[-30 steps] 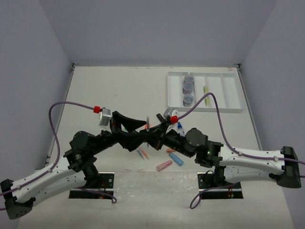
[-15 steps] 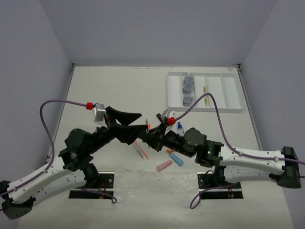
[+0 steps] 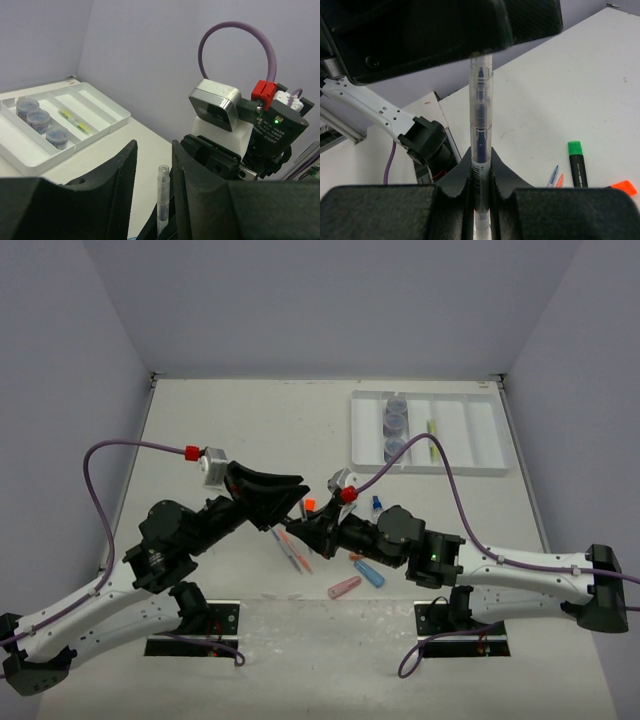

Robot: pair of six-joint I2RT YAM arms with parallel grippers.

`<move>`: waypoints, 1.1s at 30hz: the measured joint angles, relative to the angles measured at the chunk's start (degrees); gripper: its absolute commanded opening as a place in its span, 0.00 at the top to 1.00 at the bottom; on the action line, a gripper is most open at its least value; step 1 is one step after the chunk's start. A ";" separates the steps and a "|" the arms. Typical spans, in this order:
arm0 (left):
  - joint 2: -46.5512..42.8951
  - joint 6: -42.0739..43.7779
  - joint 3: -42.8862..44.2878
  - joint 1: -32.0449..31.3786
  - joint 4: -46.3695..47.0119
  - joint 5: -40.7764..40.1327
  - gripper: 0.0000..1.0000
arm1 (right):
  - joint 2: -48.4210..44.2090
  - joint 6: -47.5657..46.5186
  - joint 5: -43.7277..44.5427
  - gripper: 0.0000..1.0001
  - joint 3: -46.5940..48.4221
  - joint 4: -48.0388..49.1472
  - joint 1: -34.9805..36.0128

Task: Sort the stationery into containers
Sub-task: Close the pen cap on the pen.

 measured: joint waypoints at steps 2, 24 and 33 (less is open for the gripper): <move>0.46 0.01 0.00 -0.01 -0.30 0.68 0.81 | 0.00 -0.02 0.04 1.00 0.36 -0.16 0.00; 1.48 -3.00 -2.22 0.95 7.51 2.55 1.00 | 1.77 -7.06 -3.24 1.00 12.07 -16.45 -4.65; 1.01 -5.68 -6.70 1.65 20.82 -2.43 1.00 | 9.24 -12.87 -8.94 1.00 28.70 -32.01 -8.33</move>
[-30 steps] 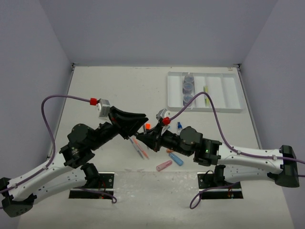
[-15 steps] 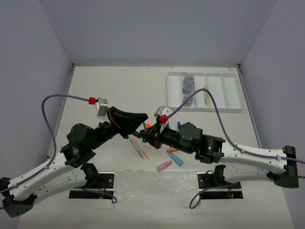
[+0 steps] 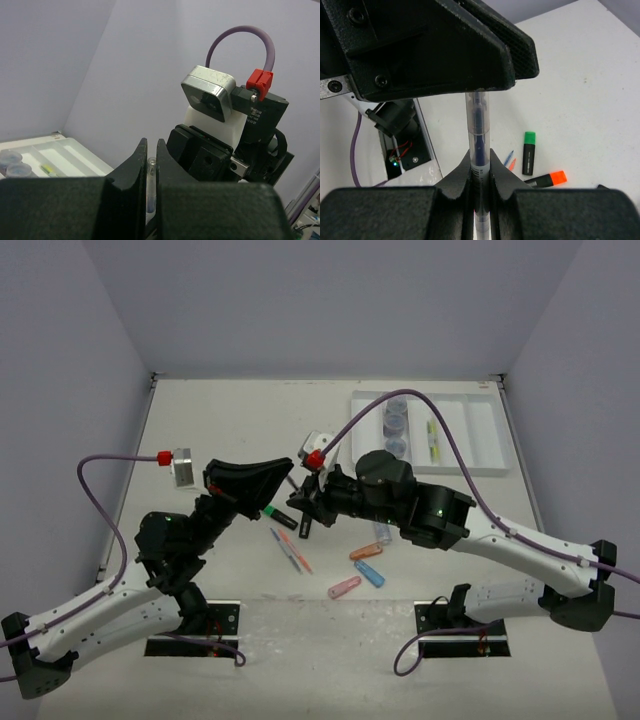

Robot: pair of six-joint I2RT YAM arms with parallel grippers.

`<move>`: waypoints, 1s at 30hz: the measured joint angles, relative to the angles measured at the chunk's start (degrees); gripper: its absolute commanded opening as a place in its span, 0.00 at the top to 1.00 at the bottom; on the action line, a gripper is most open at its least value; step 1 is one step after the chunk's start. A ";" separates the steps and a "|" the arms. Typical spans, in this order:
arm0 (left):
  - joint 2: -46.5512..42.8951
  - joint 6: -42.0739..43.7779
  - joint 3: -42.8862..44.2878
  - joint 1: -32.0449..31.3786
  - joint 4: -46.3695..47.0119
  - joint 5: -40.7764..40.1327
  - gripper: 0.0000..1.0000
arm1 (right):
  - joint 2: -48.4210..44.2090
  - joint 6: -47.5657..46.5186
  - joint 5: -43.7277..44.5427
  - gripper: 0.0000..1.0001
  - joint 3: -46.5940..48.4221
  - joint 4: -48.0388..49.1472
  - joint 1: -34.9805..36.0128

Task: Sort the stationery into containers
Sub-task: Close the pen cap on the pen, then place the pen in the storage box.

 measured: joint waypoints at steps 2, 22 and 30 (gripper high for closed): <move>-0.30 -0.28 -0.66 0.00 1.41 -0.78 1.00 | 1.19 -0.59 -1.18 1.00 1.88 -1.56 -0.45; 0.61 -1.85 25.75 -2.64 -59.94 -38.21 0.00 | -0.56 12.18 5.76 1.00 -18.08 3.96 -31.08; -6.29 1.29 19.05 -2.64 -68.17 -40.01 0.00 | 25.15 9.35 8.68 1.00 5.56 -12.87 -49.62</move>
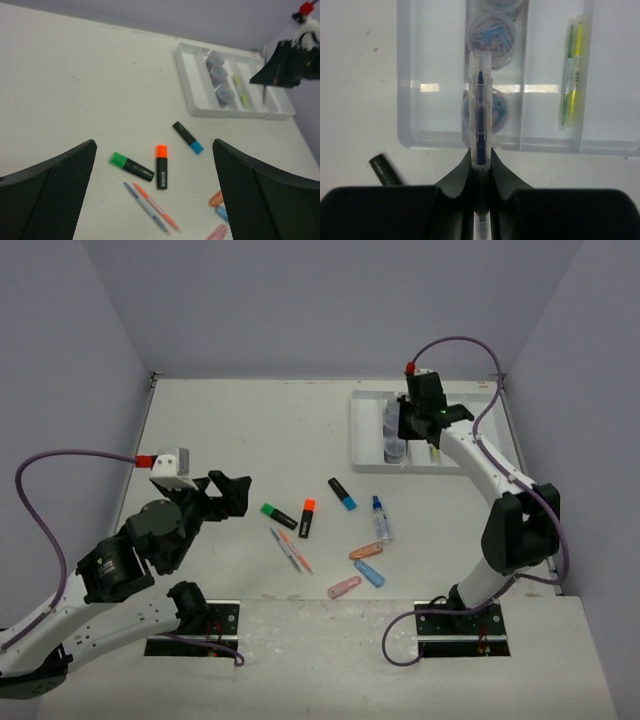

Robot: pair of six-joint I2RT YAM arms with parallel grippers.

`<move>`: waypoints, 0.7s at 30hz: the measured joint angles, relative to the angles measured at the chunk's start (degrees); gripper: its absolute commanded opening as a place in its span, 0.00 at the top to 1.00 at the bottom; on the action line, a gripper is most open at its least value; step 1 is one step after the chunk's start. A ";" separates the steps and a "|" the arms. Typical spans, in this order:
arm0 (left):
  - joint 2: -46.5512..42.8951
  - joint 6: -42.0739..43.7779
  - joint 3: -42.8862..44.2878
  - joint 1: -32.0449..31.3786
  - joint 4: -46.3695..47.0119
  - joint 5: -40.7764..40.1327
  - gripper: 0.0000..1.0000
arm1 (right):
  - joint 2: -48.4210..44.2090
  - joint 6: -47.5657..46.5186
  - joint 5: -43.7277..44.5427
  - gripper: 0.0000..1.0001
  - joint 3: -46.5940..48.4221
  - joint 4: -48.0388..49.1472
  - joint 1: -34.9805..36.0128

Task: Sort the stationery into containers
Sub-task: Place the pen in the storage box.

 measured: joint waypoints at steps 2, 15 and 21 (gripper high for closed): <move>0.62 0.74 -2.14 0.00 -2.31 0.25 0.00 | 5.00 -1.35 1.25 1.00 5.11 -2.58 -1.71; -2.09 2.48 -6.76 -0.02 -5.21 2.65 0.00 | 25.00 -8.74 5.45 0.74 21.98 -9.98 -9.44; -2.12 2.53 -6.93 0.00 -5.19 3.24 0.00 | 28.29 -9.52 5.54 0.58 24.77 -11.18 -10.56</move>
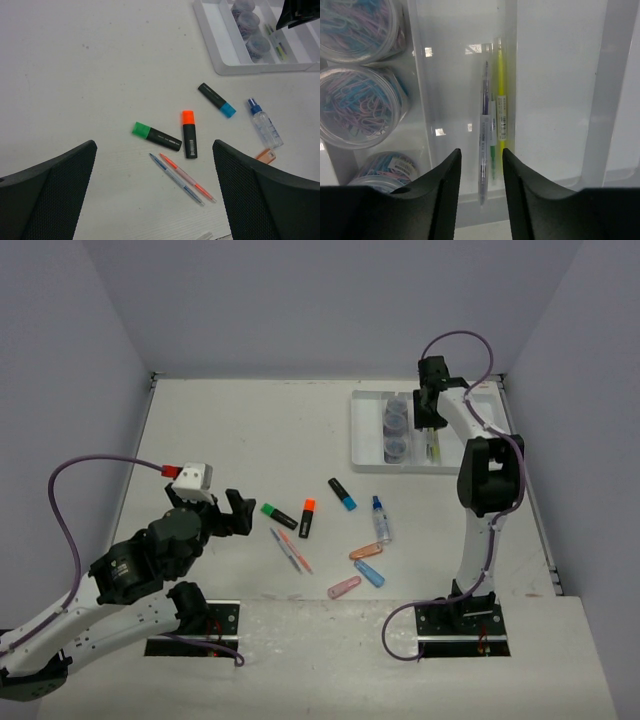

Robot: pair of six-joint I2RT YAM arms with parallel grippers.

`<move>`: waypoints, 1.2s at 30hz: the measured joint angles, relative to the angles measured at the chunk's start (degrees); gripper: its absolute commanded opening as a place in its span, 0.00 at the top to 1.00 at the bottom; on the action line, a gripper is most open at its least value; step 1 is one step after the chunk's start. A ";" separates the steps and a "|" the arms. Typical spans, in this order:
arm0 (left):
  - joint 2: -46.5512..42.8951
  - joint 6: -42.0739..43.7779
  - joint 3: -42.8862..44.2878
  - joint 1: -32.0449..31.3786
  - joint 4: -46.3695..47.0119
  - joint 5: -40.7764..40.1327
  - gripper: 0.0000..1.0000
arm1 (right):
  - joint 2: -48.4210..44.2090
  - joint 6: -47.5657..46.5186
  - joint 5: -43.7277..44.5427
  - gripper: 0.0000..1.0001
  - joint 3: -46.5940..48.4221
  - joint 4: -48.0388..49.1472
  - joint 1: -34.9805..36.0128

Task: Sort the stationery into containers
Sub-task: Place the pen in the storage box, then pick up the pen from the center of the board.

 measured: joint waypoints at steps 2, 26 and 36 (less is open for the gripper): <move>-0.10 0.02 0.00 -0.01 0.01 0.10 0.00 | 1.07 0.00 0.01 0.58 1.20 -0.15 0.00; 3.40 -7.98 0.04 1.58 -7.39 -10.66 0.00 | -37.19 22.47 2.30 0.66 -34.79 9.81 51.07; -0.03 -9.74 0.07 1.91 -8.76 -12.39 0.00 | -19.42 23.93 -0.28 0.73 -29.69 10.41 62.25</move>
